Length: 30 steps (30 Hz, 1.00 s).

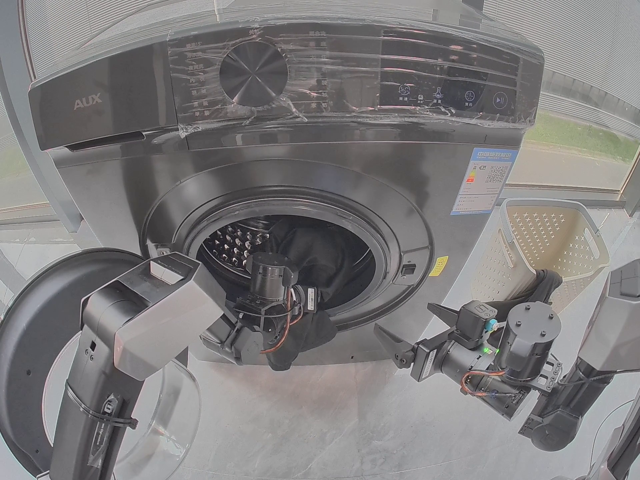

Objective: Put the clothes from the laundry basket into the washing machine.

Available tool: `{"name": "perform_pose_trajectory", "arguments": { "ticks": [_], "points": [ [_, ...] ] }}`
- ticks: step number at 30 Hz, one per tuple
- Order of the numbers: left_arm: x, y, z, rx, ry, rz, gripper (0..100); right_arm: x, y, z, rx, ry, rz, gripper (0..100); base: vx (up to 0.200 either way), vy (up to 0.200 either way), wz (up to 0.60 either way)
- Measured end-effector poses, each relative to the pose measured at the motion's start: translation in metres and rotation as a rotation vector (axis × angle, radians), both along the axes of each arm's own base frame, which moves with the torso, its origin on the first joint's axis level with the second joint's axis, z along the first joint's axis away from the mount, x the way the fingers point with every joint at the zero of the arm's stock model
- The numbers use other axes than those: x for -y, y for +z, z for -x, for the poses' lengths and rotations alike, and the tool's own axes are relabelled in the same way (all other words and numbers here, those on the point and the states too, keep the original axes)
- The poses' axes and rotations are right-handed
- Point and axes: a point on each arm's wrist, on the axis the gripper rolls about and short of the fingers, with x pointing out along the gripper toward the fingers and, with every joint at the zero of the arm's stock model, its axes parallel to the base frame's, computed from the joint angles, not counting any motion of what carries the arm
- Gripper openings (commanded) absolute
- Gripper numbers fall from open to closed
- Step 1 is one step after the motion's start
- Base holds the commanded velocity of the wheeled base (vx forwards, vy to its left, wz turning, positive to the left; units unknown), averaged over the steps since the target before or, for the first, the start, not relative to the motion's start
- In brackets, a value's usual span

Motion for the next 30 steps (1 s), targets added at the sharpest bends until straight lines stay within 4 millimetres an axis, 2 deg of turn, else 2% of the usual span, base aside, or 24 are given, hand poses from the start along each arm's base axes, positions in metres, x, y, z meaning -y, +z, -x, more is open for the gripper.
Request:
{"name": "perform_pose_trajectory", "arguments": {
  "ticks": [6,14,19,20,30],
  "points": [
    [0.002,0.003,-0.011,0.025,0.021,0.031,0,0.000,0.001,0.000,0.001,0.001,-0.001,100,0.000,0.000,0.00],
    [-0.014,0.043,-0.049,0.183,0.150,0.130,0,-0.001,0.002,0.001,0.006,0.006,-0.005,100,0.000,0.000,0.00],
    [-0.020,0.058,-0.059,0.237,0.182,0.176,0,-0.002,0.003,0.001,0.009,0.007,-0.008,100,0.000,0.000,0.00],
    [-0.020,0.058,-0.059,0.239,0.183,0.179,100,-0.002,0.003,0.001,0.008,0.008,-0.008,100,0.000,0.000,0.00],
    [-0.012,0.055,-0.048,0.195,0.167,0.191,100,-0.002,0.002,0.002,0.006,0.009,-0.007,100,0.000,0.000,0.00]
  ]
}}
